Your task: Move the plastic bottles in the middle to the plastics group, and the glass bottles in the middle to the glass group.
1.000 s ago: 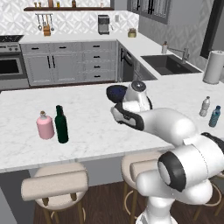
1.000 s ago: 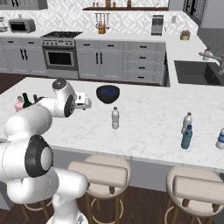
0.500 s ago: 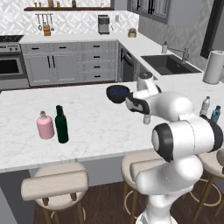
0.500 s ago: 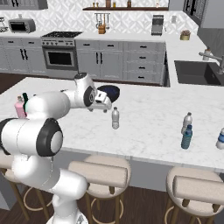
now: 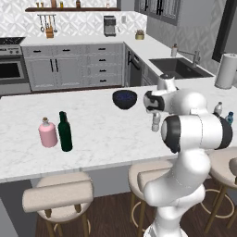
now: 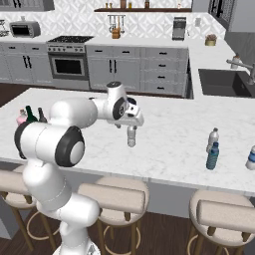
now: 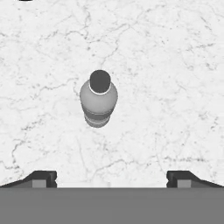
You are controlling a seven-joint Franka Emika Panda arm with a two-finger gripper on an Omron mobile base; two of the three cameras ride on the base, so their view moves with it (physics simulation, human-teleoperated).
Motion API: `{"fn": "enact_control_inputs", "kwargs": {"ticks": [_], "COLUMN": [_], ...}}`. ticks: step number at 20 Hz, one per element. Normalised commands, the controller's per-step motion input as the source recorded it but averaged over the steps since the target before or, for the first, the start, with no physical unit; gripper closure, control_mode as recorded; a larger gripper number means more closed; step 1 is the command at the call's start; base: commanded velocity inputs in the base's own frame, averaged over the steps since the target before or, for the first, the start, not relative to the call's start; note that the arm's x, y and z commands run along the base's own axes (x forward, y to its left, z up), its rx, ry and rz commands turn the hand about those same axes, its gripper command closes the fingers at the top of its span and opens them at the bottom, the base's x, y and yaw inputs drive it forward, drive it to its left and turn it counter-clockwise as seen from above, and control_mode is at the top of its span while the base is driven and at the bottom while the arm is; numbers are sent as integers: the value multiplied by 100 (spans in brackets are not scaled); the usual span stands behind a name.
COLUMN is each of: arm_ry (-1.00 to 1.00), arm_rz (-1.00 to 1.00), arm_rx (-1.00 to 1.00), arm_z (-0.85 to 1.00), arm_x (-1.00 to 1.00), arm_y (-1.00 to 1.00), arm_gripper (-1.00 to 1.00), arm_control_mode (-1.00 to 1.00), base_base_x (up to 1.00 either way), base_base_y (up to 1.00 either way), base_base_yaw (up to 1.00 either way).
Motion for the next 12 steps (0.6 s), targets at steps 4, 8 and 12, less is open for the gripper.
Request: {"fn": "enact_control_inputs", "kwargs": {"ticks": [4, 8, 12], "arm_ry": [-1, 0, 0], "arm_rz": [8, 12, 11], "arm_rx": [4, 3, 2], "arm_z": [-4, -15, -38], "arm_x": [10, 22, 48], "arm_y": [0, 0, -7], "arm_gripper": [-100, -100, -100], "arm_control_mode": [-100, -100, -100], "base_base_x": [0, 0, 0], "base_base_y": [0, 0, 0], "base_base_yaw": [0, 0, 0]}}
